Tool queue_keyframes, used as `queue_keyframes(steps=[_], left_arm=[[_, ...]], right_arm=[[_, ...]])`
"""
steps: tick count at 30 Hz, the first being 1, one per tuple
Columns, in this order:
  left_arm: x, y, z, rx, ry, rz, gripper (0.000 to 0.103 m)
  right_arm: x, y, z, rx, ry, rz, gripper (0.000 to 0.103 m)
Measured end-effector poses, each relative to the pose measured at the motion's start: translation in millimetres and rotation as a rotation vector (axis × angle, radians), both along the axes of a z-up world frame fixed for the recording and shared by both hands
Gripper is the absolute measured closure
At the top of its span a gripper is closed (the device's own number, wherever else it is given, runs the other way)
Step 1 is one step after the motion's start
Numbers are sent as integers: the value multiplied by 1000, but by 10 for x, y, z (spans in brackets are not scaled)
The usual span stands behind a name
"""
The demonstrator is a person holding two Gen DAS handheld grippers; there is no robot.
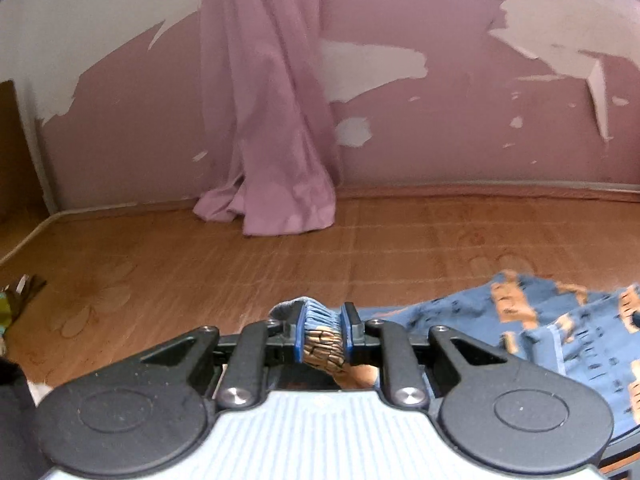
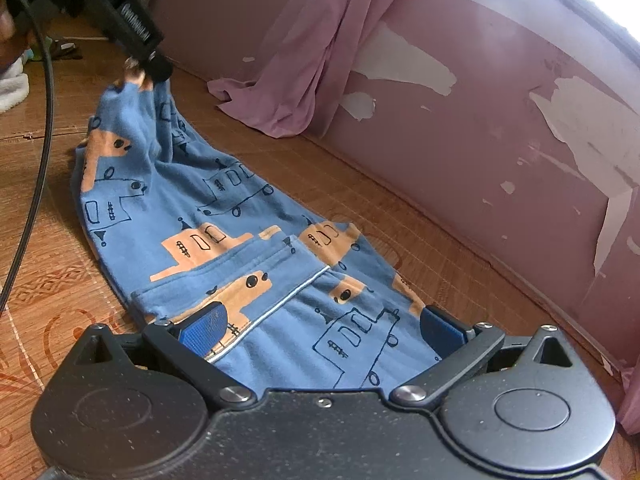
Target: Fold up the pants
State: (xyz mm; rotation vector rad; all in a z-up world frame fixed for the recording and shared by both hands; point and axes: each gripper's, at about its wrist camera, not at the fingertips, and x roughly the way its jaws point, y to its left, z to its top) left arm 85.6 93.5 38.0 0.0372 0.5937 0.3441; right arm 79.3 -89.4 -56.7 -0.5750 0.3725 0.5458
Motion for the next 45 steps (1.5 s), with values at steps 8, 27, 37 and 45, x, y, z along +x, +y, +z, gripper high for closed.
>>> queue_keyframes(steps=[8, 27, 37, 45], left_arm=[[-76, 618, -509, -119, 103, 67, 78], [5, 638, -559, -156, 157, 17, 82], [12, -364, -560, 458, 172, -127, 84], [-27, -716, -580, 613, 137, -216, 84]], right_arm=[[31, -18, -12, 21, 16, -4, 1], [41, -43, -26, 47, 29, -17, 1], [43, -49, -27, 55, 34, -19, 1], [45, -48, -29, 58, 36, -20, 1]])
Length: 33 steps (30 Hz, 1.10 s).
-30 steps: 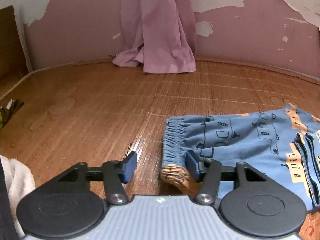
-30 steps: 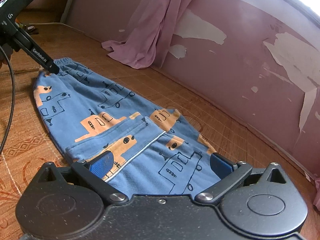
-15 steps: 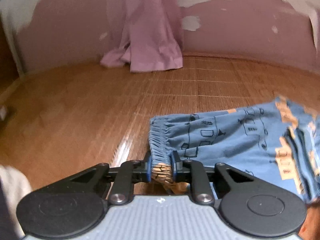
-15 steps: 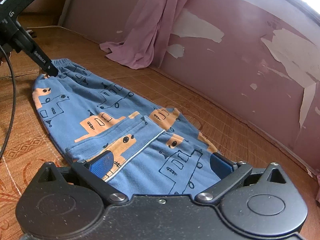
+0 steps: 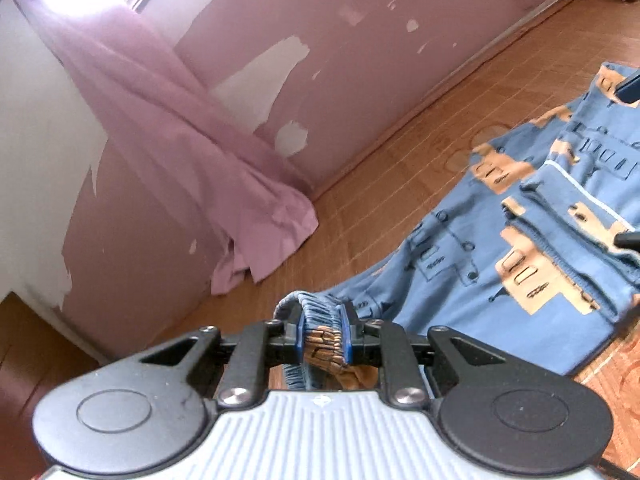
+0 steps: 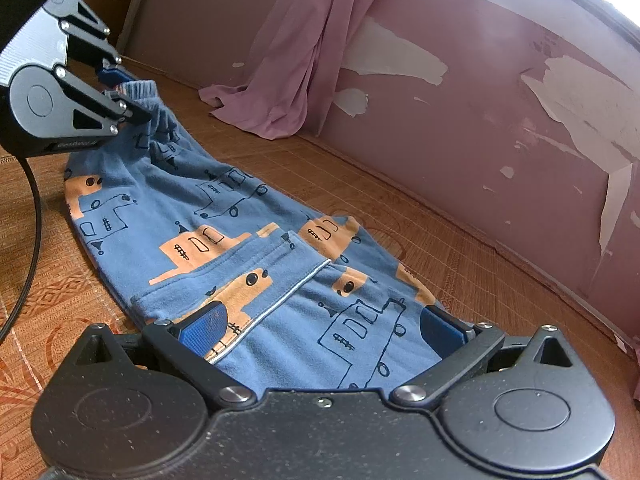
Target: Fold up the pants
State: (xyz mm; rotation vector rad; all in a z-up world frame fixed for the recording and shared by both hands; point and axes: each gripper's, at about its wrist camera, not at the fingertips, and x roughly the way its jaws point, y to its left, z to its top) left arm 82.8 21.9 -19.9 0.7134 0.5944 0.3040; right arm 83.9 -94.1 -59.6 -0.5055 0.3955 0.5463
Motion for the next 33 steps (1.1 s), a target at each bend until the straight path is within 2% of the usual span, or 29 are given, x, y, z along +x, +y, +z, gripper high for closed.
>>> queue_keyframes(steps=[3, 5, 9, 11, 12, 15, 16, 20, 21, 22, 23, 26, 28, 29, 33], left_arm=[[16, -11, 18, -19, 7, -2, 84], [39, 132, 31, -98, 8, 45, 83], [89, 636, 31, -300, 17, 218, 80], [93, 888, 19, -428, 44, 245, 73], [90, 1004, 5, -487, 45, 266, 66], [36, 1276, -25, -642, 19, 329, 51], [23, 1335, -33, -683, 12, 344, 50], [-27, 1459, -71, -805, 12, 354, 52], [-34, 1481, -83, -843, 20, 350, 61], [-40, 1500, -100, -885, 21, 340, 66], [-59, 1506, -94, -896, 18, 339, 68], [-36, 1496, -74, -897, 17, 341, 80], [-25, 1378, -17, -826, -1, 343, 83], [-23, 1248, 15, -758, -11, 328, 84], [-79, 526, 75, -324, -28, 144, 85]], right_arm=[[-7, 3, -1, 3, 1, -1, 1], [-11, 5, -1, 3, -1, -1, 1], [-4, 4, -1, 6, 0, -3, 1], [-3, 1, -5, 10, 0, -3, 1], [-3, -1, -8, 12, 0, -3, 1], [-1, -4, -9, 15, 1, -3, 1], [-1, -5, -9, 15, -1, -3, 1], [-9, -6, -9, 12, -17, -1, 1], [-15, -4, -9, 12, -20, -2, 1], [-19, -1, -9, 11, -23, -4, 1], [-28, -1, -14, 11, -25, -5, 1], [-32, 5, -17, 11, -25, -8, 1], [-31, 9, -17, 11, -23, -9, 1], [-31, 9, -19, 11, -23, -9, 1], [-19, 28, -13, -2, -23, -6, 1]])
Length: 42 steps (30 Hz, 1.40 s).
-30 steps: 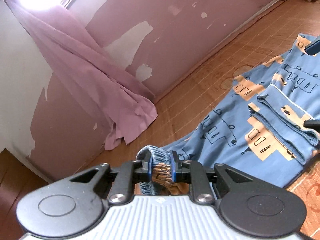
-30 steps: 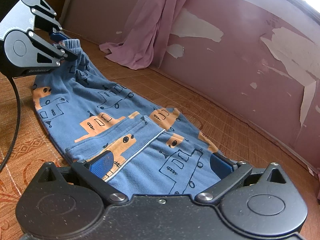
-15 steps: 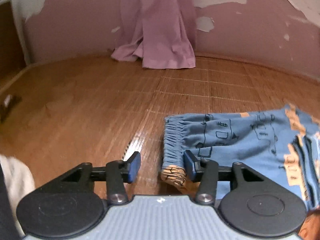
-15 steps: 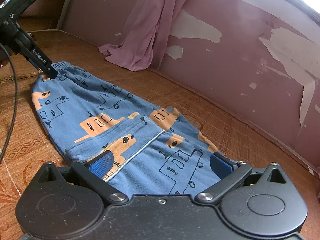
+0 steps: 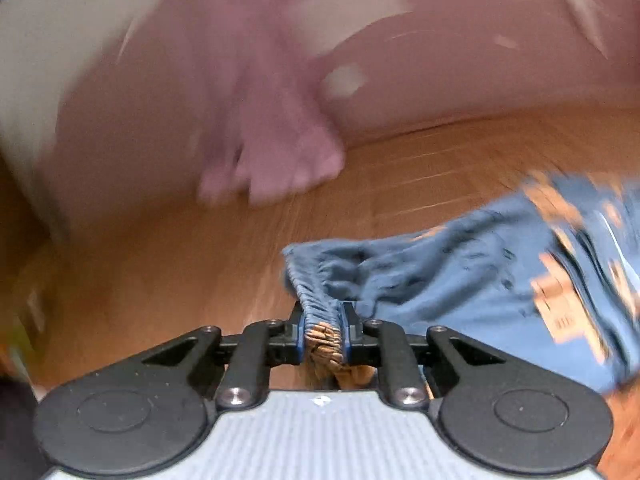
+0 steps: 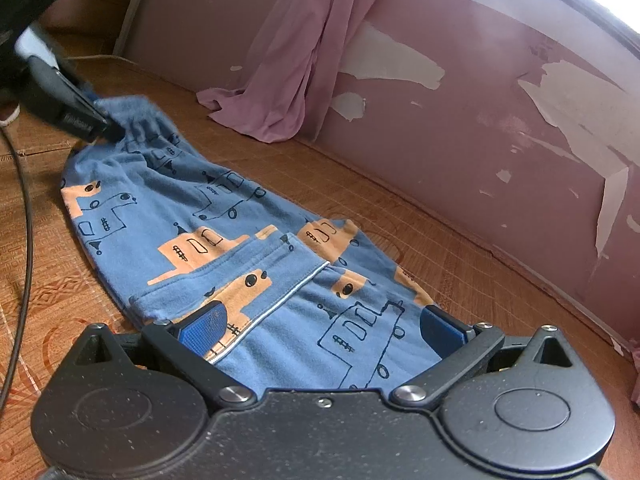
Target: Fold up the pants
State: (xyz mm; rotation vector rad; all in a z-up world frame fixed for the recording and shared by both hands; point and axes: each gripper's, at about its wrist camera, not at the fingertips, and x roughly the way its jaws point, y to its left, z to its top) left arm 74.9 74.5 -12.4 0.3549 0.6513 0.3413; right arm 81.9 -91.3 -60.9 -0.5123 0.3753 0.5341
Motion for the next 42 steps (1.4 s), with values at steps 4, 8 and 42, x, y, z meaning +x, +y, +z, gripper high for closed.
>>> queue_keyframes(steps=[4, 8, 42], left_arm=[[-91, -464, 24, 198, -34, -142, 85], [-109, -678, 117, 246, -68, -216, 86], [593, -2744, 142, 67, 79, -734, 94]], right_arm=[[-12, 42, 13, -28, -10, 4, 1], [-4, 51, 24, -39, -4, 11, 1], [820, -2190, 458, 233, 60, -424, 1]])
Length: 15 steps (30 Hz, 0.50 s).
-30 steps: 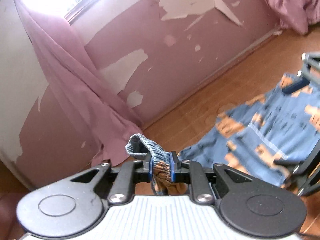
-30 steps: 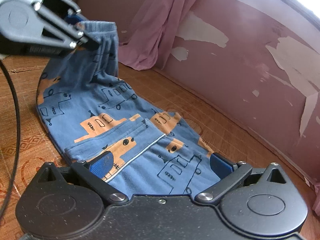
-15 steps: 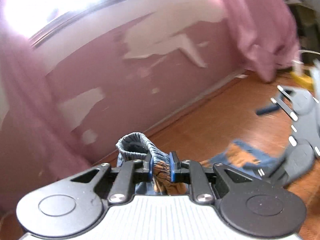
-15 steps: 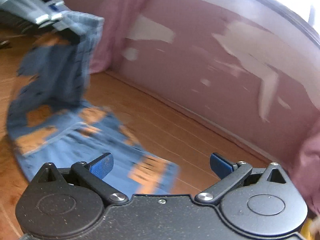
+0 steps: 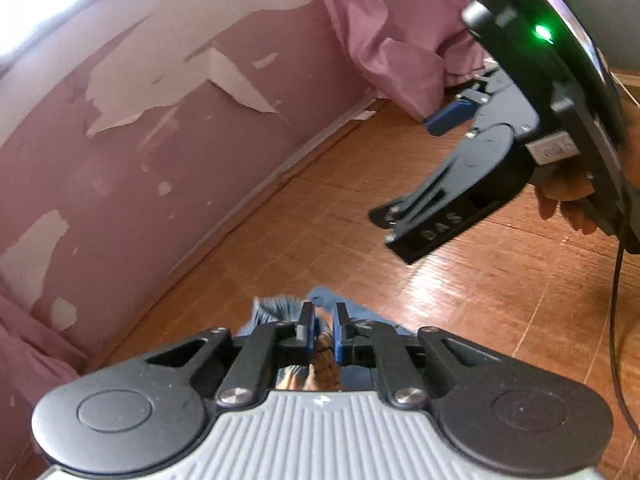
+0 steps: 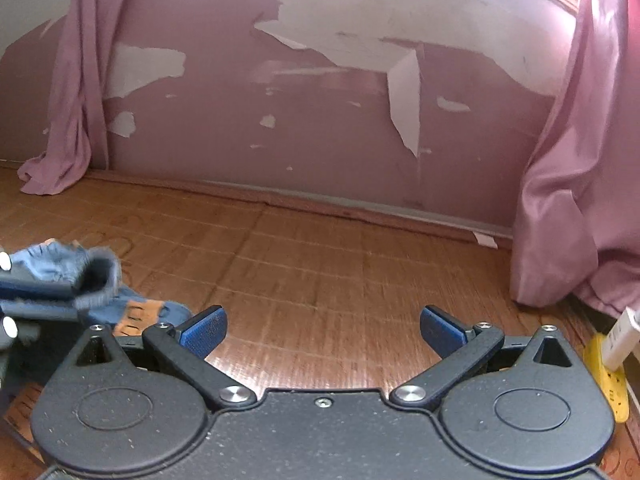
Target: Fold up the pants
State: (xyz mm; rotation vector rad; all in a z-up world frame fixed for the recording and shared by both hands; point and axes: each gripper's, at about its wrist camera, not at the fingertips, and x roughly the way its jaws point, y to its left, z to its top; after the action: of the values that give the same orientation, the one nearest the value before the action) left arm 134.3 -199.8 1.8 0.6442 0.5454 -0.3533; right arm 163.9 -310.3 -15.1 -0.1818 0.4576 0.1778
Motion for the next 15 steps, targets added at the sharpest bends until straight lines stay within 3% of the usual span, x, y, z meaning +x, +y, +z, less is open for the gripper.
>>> queue_keyframes(steps=[3, 7, 11, 13, 15], left_arm=[[42, -95, -132, 7, 38, -14, 94], [-8, -76, -205, 8, 20, -18, 93], [-130, 29, -271, 0, 14, 12, 75], [-273, 90, -266, -1, -46, 6, 70], [-421, 153, -268, 5, -109, 19, 59]], right_arm=[[41, -86, -32, 17, 13, -14, 1], [110, -114, -81, 35, 36, -21, 1], [131, -116, -97, 105, 66, 33, 1], [139, -120, -95, 189, 97, 77, 1], [147, -124, -105, 294, 137, 137, 1]])
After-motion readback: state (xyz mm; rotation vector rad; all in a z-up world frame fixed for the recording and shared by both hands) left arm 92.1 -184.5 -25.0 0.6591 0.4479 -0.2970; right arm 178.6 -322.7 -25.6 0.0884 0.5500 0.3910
